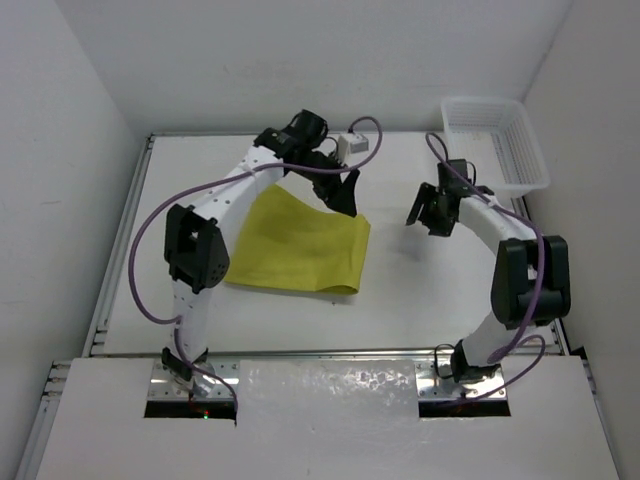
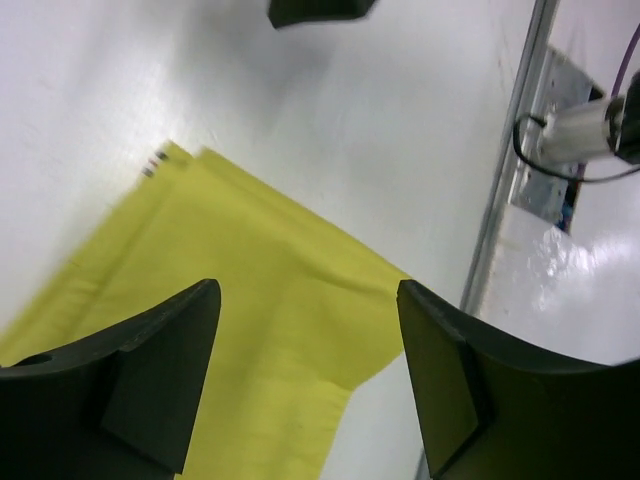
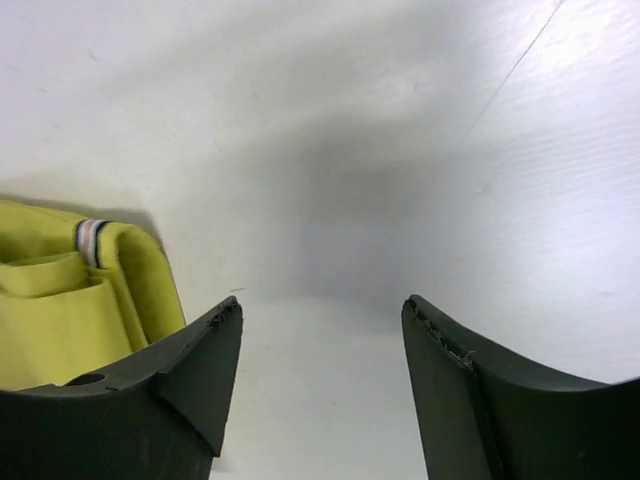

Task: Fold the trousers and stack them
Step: Fold the trousers

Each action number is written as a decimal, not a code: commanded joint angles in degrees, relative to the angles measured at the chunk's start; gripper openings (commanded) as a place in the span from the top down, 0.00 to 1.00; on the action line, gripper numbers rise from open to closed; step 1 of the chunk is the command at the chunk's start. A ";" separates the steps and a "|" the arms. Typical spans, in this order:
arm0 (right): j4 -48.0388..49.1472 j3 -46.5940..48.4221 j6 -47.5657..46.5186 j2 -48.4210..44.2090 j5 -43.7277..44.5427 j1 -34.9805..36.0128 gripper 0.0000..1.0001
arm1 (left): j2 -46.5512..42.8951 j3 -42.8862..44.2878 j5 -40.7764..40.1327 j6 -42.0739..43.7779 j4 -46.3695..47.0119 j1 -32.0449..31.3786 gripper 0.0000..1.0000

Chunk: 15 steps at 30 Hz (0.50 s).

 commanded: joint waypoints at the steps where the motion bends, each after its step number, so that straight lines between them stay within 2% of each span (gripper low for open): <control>1: -3.98 5.99 -9.28 -6.10 3.74 2.97 0.38 | -6.28 2.78 1.63 1.85 0.78 6.77 0.31; 3: -3.73 6.97 -12.17 -7.69 5.76 7.62 0.45 | -11.03 -5.21 -0.47 -2.80 5.60 12.13 0.39; 4: -2.94 6.97 -12.71 -9.26 6.65 11.99 0.51 | -12.17 -7.94 -1.96 -4.04 6.68 16.94 0.43; 5: -1.80 5.92 -12.54 -10.06 6.83 14.38 0.57 | -13.58 -10.14 -3.80 -4.13 7.21 18.73 0.54; 6: 2.65 4.61 -10.54 -10.94 4.31 16.32 0.66 | -13.85 -13.90 -6.26 -3.79 7.56 21.27 0.60; 8: 8.73 -0.82 -7.02 -12.70 0.61 22.01 0.75 | -13.86 -17.96 -6.46 -1.86 7.30 22.08 0.69; 9: 11.63 -2.42 -3.87 -12.79 -1.15 23.70 0.84 | -13.77 -19.20 -5.33 -1.42 8.00 22.09 0.71; 12: 17.19 -5.59 -1.64 -10.78 -4.76 29.95 0.94 | -13.94 -25.00 -2.24 -3.07 13.60 22.09 0.71; 15: 20.27 -8.75 1.42 -5.95 -11.35 31.02 1.00 | -11.84 -27.82 -5.90 -3.61 16.61 22.35 0.71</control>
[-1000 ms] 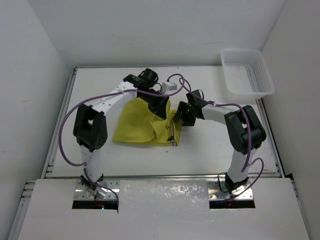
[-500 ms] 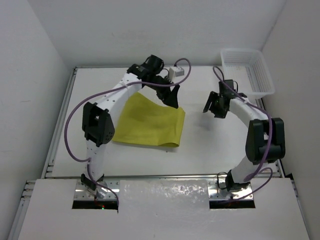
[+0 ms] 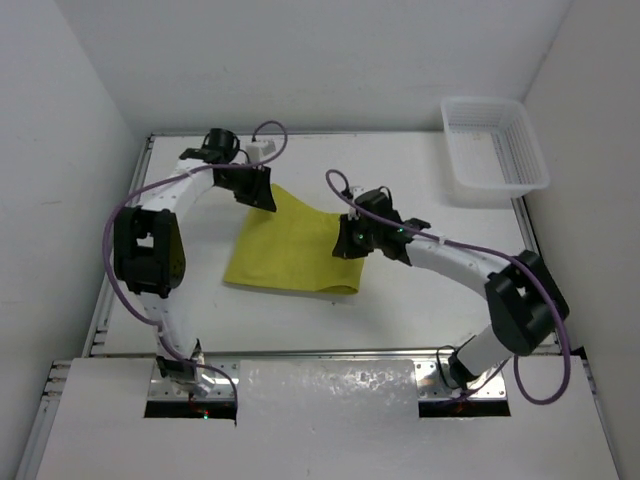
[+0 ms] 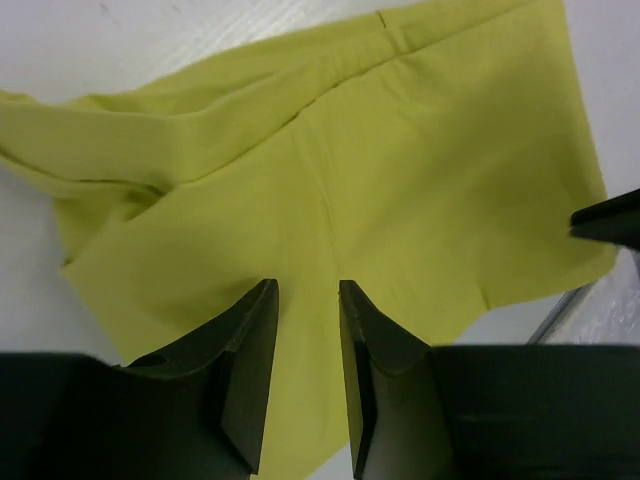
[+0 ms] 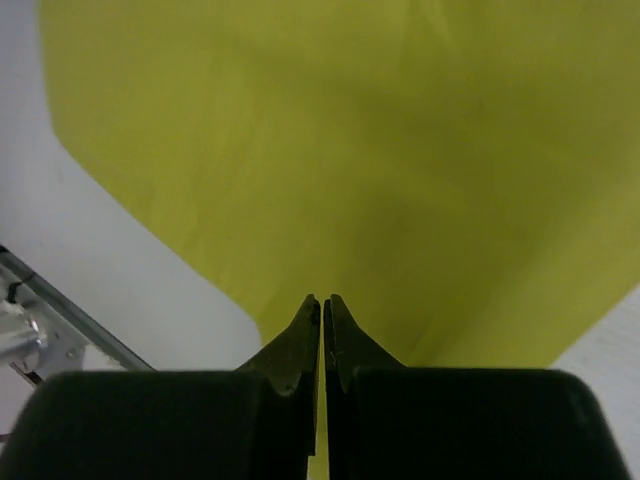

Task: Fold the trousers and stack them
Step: Fold the trousers

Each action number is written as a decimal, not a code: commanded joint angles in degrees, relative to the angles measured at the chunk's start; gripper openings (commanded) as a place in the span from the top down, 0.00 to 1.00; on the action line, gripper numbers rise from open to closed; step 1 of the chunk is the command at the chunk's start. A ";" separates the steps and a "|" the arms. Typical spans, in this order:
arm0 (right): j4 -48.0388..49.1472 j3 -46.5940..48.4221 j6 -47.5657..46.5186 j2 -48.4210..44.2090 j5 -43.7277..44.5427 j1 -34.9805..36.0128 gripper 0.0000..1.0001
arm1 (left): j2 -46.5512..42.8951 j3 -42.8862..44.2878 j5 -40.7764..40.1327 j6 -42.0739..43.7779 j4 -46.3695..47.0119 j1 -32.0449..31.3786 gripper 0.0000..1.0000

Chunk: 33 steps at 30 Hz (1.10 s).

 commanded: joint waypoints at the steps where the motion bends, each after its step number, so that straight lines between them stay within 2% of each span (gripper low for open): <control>1: 5.45 -3.47 4.78 4.44 -6.18 -0.24 1.00 | 1.34 -1.73 -2.36 -1.53 7.13 -1.54 0.72; 4: 3.61 -7.85 3.99 7.69 -2.51 -1.90 1.00 | 5.99 -3.67 -12.00 -5.56 11.26 1.96 0.76; 9: 3.26 -9.90 -0.22 12.34 0.76 -4.11 1.00 | 9.17 -3.67 -19.07 -7.25 13.55 4.17 0.78; 13: 2.03 -6.31 -4.18 16.31 0.67 -4.46 1.00 | 9.44 -5.24 -18.20 -7.42 14.26 4.17 0.78; 17: -1.92 -2.34 -9.35 15.97 2.25 -4.72 1.00 | 8.56 -6.04 -19.61 -6.99 14.35 5.05 0.75; 21: -5.35 -0.49 -12.79 11.84 4.19 -6.13 0.95 | 7.24 -3.41 -18.99 -7.86 13.20 9.42 0.63; 22: -5.53 -0.84 -13.15 10.88 3.84 -7.35 0.95 | 7.06 -1.93 -18.56 -8.65 13.20 10.40 0.58; 27: -7.99 -0.75 -18.86 9.81 4.10 -8.15 0.91 | 7.41 3.71 -11.79 -10.67 11.45 13.93 0.49; 30: -9.22 -0.58 -20.27 8.23 6.03 -8.41 0.87 | 7.24 5.91 -11.26 -11.99 11.53 14.19 0.47; 33: -7.31 -2.32 -16.59 5.86 2.53 -11.74 0.68 | 8.29 7.93 -12.13 -12.61 11.18 14.46 0.46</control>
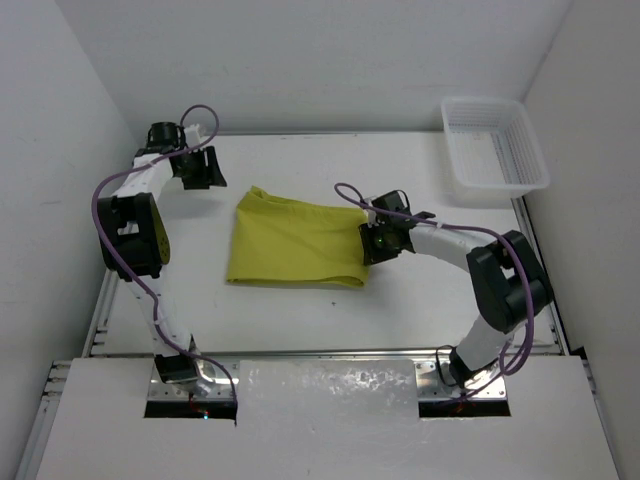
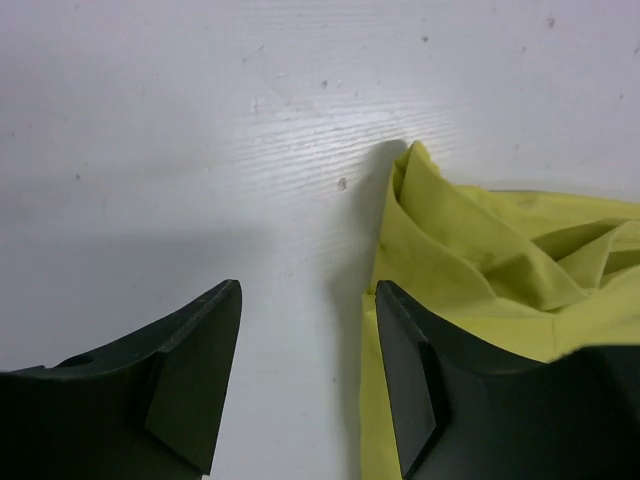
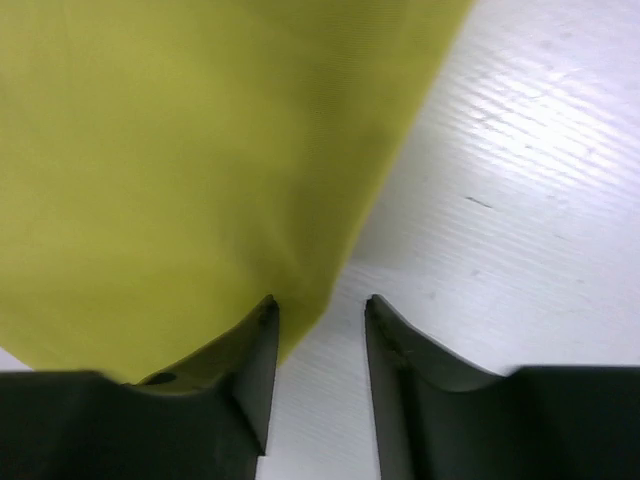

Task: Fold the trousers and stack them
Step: Fold the trousers

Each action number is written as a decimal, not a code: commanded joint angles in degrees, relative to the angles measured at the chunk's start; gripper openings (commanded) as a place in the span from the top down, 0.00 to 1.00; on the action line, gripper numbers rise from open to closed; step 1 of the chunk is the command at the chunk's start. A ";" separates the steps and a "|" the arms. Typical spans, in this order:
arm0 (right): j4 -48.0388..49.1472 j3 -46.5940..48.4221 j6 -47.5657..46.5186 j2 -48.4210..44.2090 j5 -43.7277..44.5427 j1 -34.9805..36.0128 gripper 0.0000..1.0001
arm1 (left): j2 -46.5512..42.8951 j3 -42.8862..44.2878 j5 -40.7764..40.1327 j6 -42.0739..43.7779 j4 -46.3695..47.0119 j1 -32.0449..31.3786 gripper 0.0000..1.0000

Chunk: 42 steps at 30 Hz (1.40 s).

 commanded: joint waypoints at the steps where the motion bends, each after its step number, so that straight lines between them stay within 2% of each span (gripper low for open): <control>1: 1.25 -1.85 3.82 -4.83 -2.20 -4.17 0.58 | -1.54 2.91 1.90 -1.77 -0.27 -1.02 0.46; 3: 6.52 -4.83 8.05 -6.58 -7.38 -7.32 0.52 | -1.63 2.30 4.43 -1.42 -0.45 -1.02 0.45; 5: 10.64 -5.90 12.02 -7.21 -9.94 -8.22 0.47 | -2.59 0.81 10.23 -0.20 0.51 -1.45 0.42; 7: 10.84 -4.77 11.94 -6.86 -11.43 -8.22 0.45 | -4.96 -1.39 15.14 5.94 0.87 -3.11 0.40; 8: 10.40 -4.33 11.94 -6.42 -11.87 -8.22 0.45 | -5.93 -2.27 15.61 13.97 0.52 -4.17 0.40; 11: 9.17 -3.62 11.15 -5.10 -14.15 -8.22 0.44 | -11.37 -9.46 12.81 28.58 2.70 -7.51 0.37; 12: 9.17 -3.88 11.06 -4.92 -15.56 -8.22 0.44 | -11.73 -10.62 11.58 30.21 3.84 -8.04 0.36; 14: 11.00 -5.19 12.37 -5.27 -18.89 -8.22 0.40 | -11.48 -11.24 8.59 31.36 7.10 -8.49 0.32; 15: 11.45 -7.11 14.47 -5.54 -21.00 -8.05 0.33 | -9.91 -10.20 7.53 30.49 8.59 -8.49 0.31; 16: 11.80 -8.18 15.45 -6.41 -21.28 -7.87 0.32 | -8.67 -9.06 5.26 29.36 8.78 -9.97 0.30; 18: 13.29 -11.94 17.12 -7.38 -21.54 -7.61 0.31 | -5.08 -4.94 4.89 28.29 7.82 -10.16 0.29; 22: 16.11 -16.09 19.68 -8.09 -23.39 -6.55 0.30 | -1.55 -2.90 4.01 27.94 7.99 -11.12 0.29; 25: 16.64 -16.63 19.76 -5.82 -25.23 -5.41 0.31 | 0.74 -2.37 2.43 26.80 7.55 -11.21 0.34; 27: 16.90 -16.80 19.85 -4.58 -25.85 -4.97 0.35 | 2.41 -1.93 1.55 25.92 7.38 -11.04 0.42; 30: 19.54 -16.63 19.59 -2.64 -26.12 -5.06 0.51 | 4.34 -0.87 3.38 24.69 6.23 -11.04 0.56; 31: 19.02 -16.28 19.24 -2.20 -26.20 -5.06 0.60 | 4.96 -0.79 3.65 23.47 6.23 -11.04 0.62; 32: 18.67 -15.49 18.80 -1.24 -26.21 -5.06 0.64 | 5.31 -0.70 3.74 22.85 6.32 -11.04 0.66; 34: 17.44 -14.35 17.22 -0.44 -26.12 -5.14 0.73 | 5.75 -0.52 3.75 21.44 6.40 -10.86 0.78; 35: 17.43 -14.08 16.26 0.26 -26.03 -5.23 0.76 | 5.84 -0.52 3.22 20.82 6.93 -10.69 0.87; 36: 15.78 -13.29 15.81 0.61 -26.03 -5.32 0.83 | 6.02 -0.52 2.78 19.08 7.37 -10.51 1.00; 41: 12.52 -10.75 12.13 3.33 -24.98 -5.58 0.99 | 7.25 1.15 -3.44 14.85 6.85 -9.11 1.00; 42: 9.29 -9.78 10.99 3.86 -24.63 -5.41 1.00 | 7.16 1.06 -4.07 14.58 6.41 -8.58 1.00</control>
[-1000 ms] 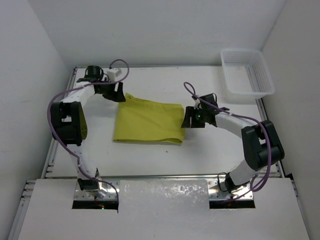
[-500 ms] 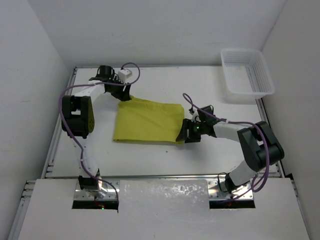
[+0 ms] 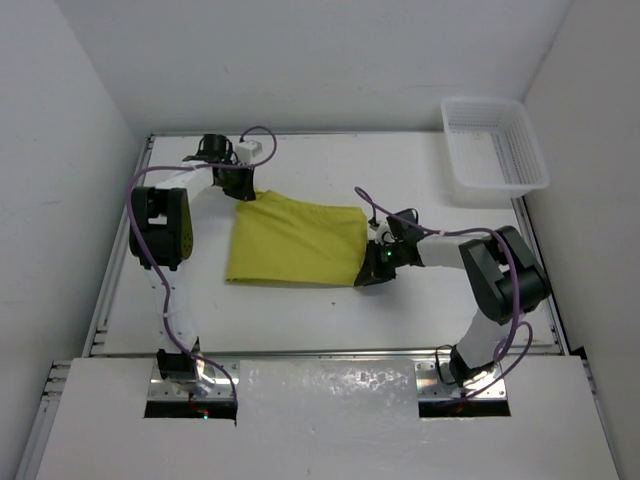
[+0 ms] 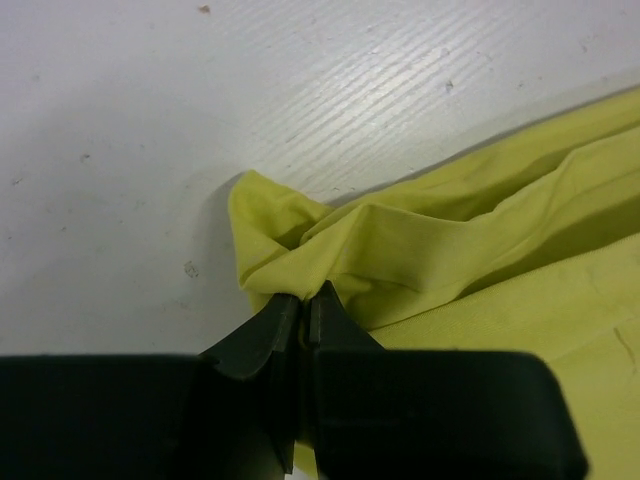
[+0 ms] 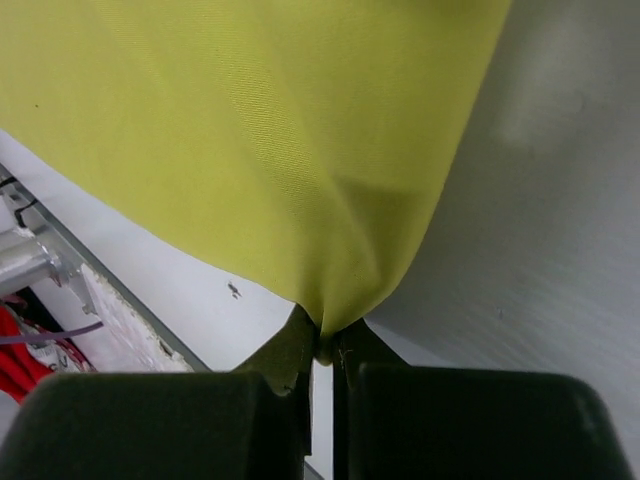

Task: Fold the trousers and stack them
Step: Fold the trousers

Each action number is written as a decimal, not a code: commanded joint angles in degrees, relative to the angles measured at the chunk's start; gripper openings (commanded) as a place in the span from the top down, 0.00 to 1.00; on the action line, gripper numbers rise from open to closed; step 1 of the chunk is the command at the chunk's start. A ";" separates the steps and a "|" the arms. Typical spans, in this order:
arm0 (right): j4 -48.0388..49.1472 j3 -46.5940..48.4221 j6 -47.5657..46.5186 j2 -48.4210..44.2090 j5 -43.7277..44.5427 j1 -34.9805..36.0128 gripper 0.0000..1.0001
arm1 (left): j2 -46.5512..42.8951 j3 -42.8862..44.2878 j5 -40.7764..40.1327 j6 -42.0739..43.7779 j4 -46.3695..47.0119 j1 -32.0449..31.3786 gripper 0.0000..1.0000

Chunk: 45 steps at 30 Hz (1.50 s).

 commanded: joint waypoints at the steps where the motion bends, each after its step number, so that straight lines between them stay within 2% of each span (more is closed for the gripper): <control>1: -6.32 4.82 -5.89 2.42 2.65 0.30 1.00 | 0.08 1.87 -5.32 -2.93 0.18 3.48 1.00; 3: -9.48 6.42 -9.06 3.13 2.92 1.43 1.00 | -1.58 -0.66 -6.82 -1.53 -0.97 5.42 1.00; 9: -10.99 8.27 -11.08 4.45 1.34 8.28 1.00 | -7.82 -7.96 -8.05 2.86 -1.14 8.94 1.00; 19: -12.58 9.85 -13.29 3.83 -8.59 16.55 0.99 | -15.48 -13.60 -8.31 7.70 -4.31 12.28 1.00; 20: -12.14 9.59 -12.85 3.66 -9.90 16.99 0.96 | -15.83 -13.95 -8.66 7.97 -4.14 12.37 0.99; 21: -10.66 8.89 -11.63 3.74 -10.70 17.61 0.77 | -16.18 -14.74 -8.93 8.23 -3.26 12.37 0.95; 22: -9.86 8.45 -11.01 3.74 -11.49 17.70 0.66 | -16.18 -14.92 -8.84 8.15 -2.99 12.46 0.91; 23: -8.89 8.10 -10.57 3.66 -12.63 17.70 0.55 | -16.10 -14.66 -8.41 7.97 -2.90 12.37 0.79; 26: -6.70 7.48 -9.34 2.43 -12.46 14.03 0.34 | -14.78 -12.04 -6.21 6.05 -3.34 12.37 0.55; 28: -4.06 7.39 -6.89 1.73 -12.55 10.78 0.28 | -14.43 -8.96 -5.24 4.20 -4.65 12.37 0.46; 30: -4.31 10.01 -6.87 1.02 -11.68 6.55 0.28 | -14.86 -7.02 -4.28 3.05 -6.49 13.16 0.41; 31: -4.75 11.42 -7.39 0.93 -11.15 5.49 0.28 | -15.30 -6.05 -2.62 2.53 -7.12 13.60 0.29; 34: -6.16 18.01 -8.28 1.63 -8.60 3.29 0.28 | -18.98 -4.20 0.03 1.64 -10.19 16.15 0.25; 35: -6.07 20.90 -8.10 2.24 -7.55 2.76 0.28 | -21.61 -4.72 0.12 2.25 -11.07 16.67 0.18; 39: -4.15 26.18 -5.91 7.25 -0.61 2.32 0.32 | -29.09 -11.65 0.21 5.85 -17.47 19.49 0.19; 43: 1.12 29.53 -0.81 14.27 0.63 2.15 0.38 | -35.51 -25.07 -1.02 11.29 -22.84 20.20 0.29; 45: 1.66 31.11 0.94 16.21 1.16 2.23 0.40 | -38.32 -29.31 -1.46 12.45 -24.60 20.28 0.29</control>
